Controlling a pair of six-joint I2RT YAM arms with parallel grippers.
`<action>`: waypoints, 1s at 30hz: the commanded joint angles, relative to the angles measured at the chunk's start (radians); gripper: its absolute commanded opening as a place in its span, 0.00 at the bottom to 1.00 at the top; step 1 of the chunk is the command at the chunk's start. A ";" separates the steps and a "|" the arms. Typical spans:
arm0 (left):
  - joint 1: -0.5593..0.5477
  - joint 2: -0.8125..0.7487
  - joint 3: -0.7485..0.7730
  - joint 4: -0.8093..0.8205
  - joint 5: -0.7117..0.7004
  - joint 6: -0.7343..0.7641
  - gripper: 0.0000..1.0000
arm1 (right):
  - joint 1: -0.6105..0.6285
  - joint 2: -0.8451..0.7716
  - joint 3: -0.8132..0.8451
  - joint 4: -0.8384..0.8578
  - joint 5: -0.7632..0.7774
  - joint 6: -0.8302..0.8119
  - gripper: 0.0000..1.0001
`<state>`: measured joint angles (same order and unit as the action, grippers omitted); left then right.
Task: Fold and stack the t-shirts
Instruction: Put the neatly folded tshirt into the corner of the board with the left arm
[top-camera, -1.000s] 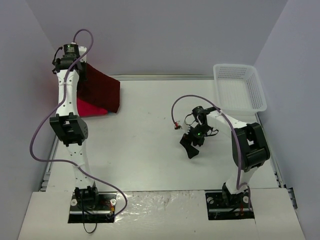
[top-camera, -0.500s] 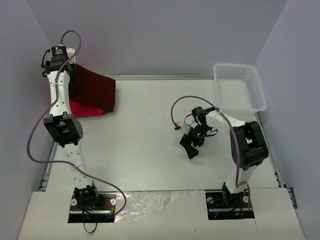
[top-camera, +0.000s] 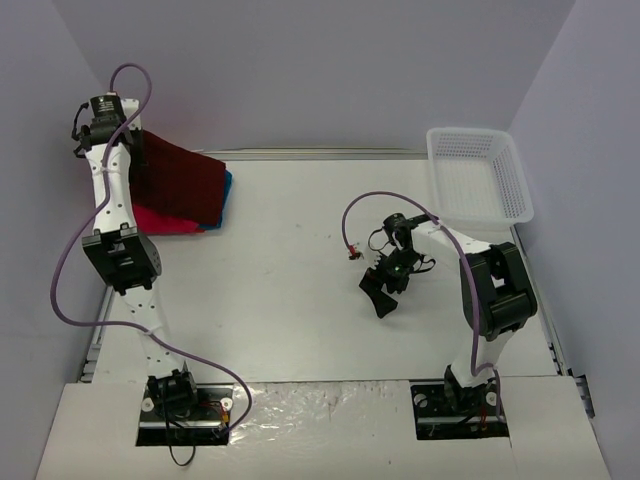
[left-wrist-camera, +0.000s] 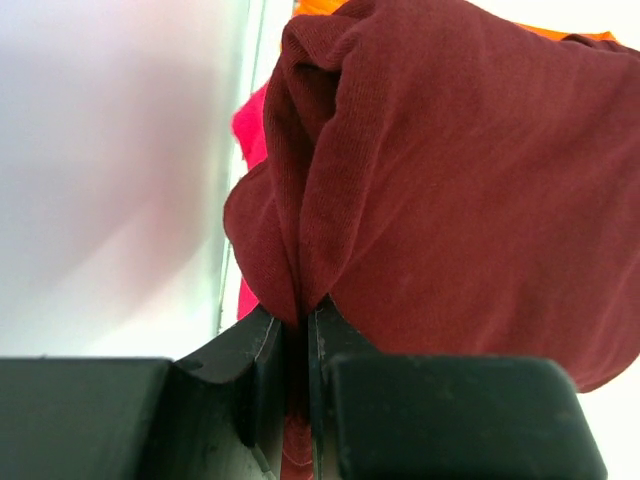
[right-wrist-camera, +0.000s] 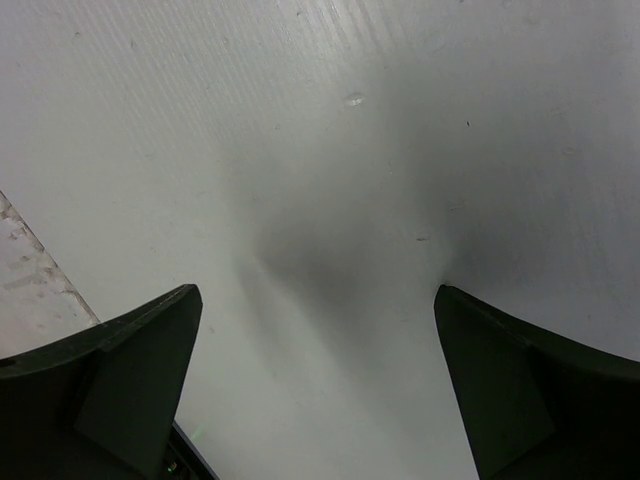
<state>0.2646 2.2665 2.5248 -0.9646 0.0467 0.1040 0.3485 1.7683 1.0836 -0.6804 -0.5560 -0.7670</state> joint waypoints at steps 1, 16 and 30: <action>-0.016 -0.022 0.086 -0.003 0.034 -0.009 0.02 | 0.004 0.052 -0.021 -0.034 0.042 0.003 1.00; -0.212 -0.099 0.178 -0.016 0.113 -0.076 0.02 | 0.009 0.063 -0.031 -0.027 0.059 0.008 1.00; -0.237 -0.128 0.200 -0.013 0.111 -0.093 0.02 | 0.017 0.072 -0.036 -0.021 0.071 0.017 1.00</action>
<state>0.0227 2.2337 2.6648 -1.0008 0.1673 0.0284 0.3607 1.7744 1.0882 -0.6792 -0.5369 -0.7559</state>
